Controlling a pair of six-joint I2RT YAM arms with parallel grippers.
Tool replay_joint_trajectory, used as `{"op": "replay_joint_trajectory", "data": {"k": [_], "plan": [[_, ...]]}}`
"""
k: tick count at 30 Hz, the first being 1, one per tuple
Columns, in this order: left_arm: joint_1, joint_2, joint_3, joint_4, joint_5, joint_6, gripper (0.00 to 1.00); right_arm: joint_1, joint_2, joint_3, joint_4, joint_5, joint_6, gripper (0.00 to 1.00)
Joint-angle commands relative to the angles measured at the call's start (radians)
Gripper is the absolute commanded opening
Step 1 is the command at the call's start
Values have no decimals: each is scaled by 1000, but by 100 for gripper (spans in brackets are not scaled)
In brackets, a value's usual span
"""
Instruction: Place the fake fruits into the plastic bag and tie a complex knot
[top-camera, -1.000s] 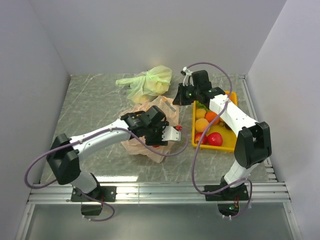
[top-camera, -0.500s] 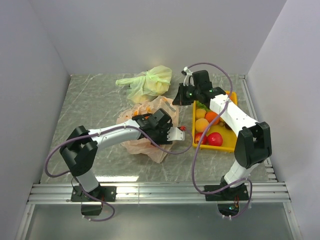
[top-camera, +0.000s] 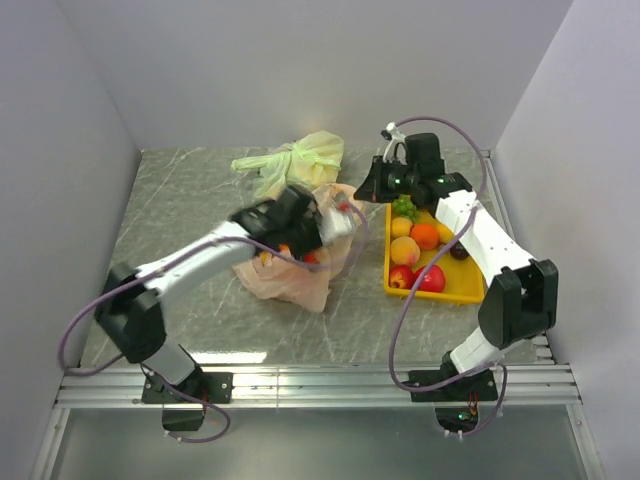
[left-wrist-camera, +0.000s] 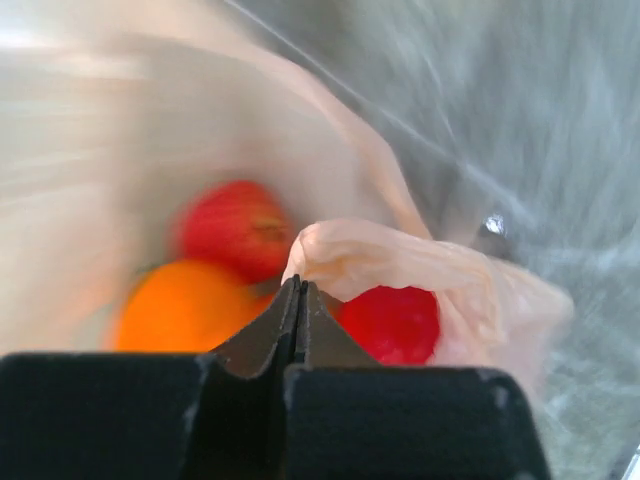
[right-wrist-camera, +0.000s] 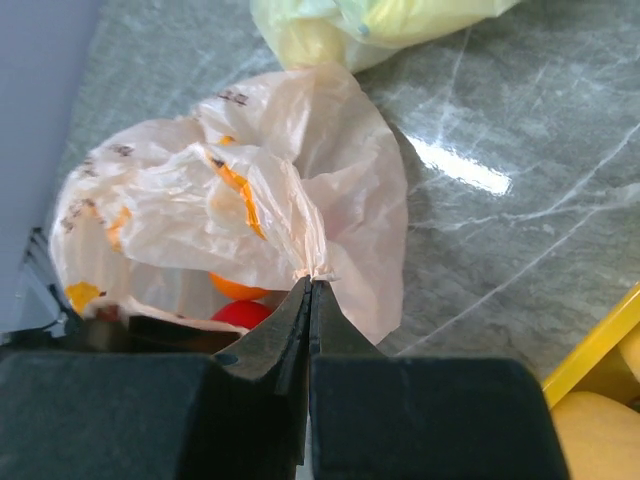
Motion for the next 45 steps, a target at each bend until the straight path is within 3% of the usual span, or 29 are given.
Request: {"op": "replay_joint_trajectory", "data": {"k": [1, 3, 4, 7, 10, 19, 23, 27, 34, 35, 36, 37, 41, 42, 45], "plan": [[180, -195, 190, 22, 206, -223, 0, -34, -109, 49, 44, -70, 41, 0], [275, -269, 229, 30, 373, -288, 1, -45, -134, 84, 64, -111, 76, 0], [368, -296, 241, 54, 412, -361, 0, -55, -137, 100, 67, -128, 88, 0], [505, -407, 213, 155, 490, -458, 0, -83, -149, 152, 85, -194, 146, 0], [613, -531, 160, 250, 506, -565, 0, -109, -175, 174, 125, -254, 232, 0], [894, -663, 71, 317, 496, -680, 0, -209, -257, 98, 248, -374, 408, 0], [943, -628, 105, 321, 570, -714, 0, -219, -277, 128, 291, -401, 449, 0], [955, -619, 6, 298, 631, -684, 0, -198, -300, -16, 315, -388, 435, 0], [958, -593, -73, 132, 673, -381, 1, -146, -356, -162, 357, -381, 427, 0], [958, -582, -61, 107, 677, -366, 3, -146, -352, -147, 368, -386, 433, 0], [957, -568, -20, 84, 682, -356, 15, -146, -350, -138, 374, -389, 438, 0], [958, -541, 7, 46, 694, -351, 34, -146, -346, -123, 391, -397, 450, 0], [958, -475, 160, 77, 737, -443, 61, -146, -335, -107, 446, -423, 478, 0], [957, -461, 221, 111, 743, -525, 76, -144, -333, -106, 458, -429, 481, 0], [943, -375, 373, 150, 796, -665, 84, -140, -336, -116, 532, -452, 513, 0]]}}
